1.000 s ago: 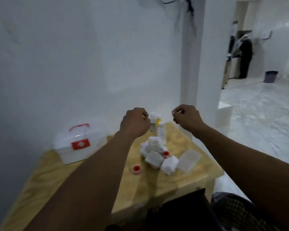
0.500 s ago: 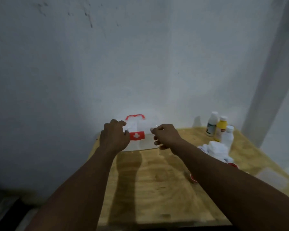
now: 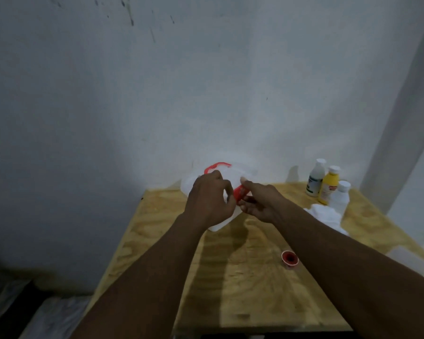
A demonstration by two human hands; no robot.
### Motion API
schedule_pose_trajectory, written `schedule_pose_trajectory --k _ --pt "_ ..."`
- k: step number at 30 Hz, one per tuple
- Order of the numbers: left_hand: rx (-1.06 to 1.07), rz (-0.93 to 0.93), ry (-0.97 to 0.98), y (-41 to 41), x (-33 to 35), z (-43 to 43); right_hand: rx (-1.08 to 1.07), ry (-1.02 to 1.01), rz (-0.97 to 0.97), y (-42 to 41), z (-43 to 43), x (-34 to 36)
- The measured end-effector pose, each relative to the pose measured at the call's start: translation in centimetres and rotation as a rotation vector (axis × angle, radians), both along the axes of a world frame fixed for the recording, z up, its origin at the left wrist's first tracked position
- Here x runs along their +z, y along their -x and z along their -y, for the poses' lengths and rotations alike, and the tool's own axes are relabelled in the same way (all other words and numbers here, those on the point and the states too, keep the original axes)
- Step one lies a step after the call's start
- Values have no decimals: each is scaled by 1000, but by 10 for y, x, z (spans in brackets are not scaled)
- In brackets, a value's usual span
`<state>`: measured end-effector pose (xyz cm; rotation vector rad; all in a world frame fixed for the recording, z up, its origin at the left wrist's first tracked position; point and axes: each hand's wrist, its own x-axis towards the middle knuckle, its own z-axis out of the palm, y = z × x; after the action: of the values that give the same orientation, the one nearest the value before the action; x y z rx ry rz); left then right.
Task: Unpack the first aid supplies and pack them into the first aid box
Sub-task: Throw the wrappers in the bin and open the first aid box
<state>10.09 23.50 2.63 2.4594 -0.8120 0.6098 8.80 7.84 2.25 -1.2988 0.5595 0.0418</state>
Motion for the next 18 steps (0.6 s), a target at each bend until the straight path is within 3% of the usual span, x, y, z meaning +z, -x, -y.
schedule_pose_trajectory --k 6,11,16,18 --pt "22 -21 -88 -1 -13 -6 -127 -23 79 6 -9 -6" --pt "58 -69 -43 -7 -19 -11 -92 233 194 16 -11 5" --pt "141 -8 25 -11 -23 -8 5 331 350 34 -4 17" --pt "119 -41 73 -13 -19 -9 39 481 401 33 0 20"
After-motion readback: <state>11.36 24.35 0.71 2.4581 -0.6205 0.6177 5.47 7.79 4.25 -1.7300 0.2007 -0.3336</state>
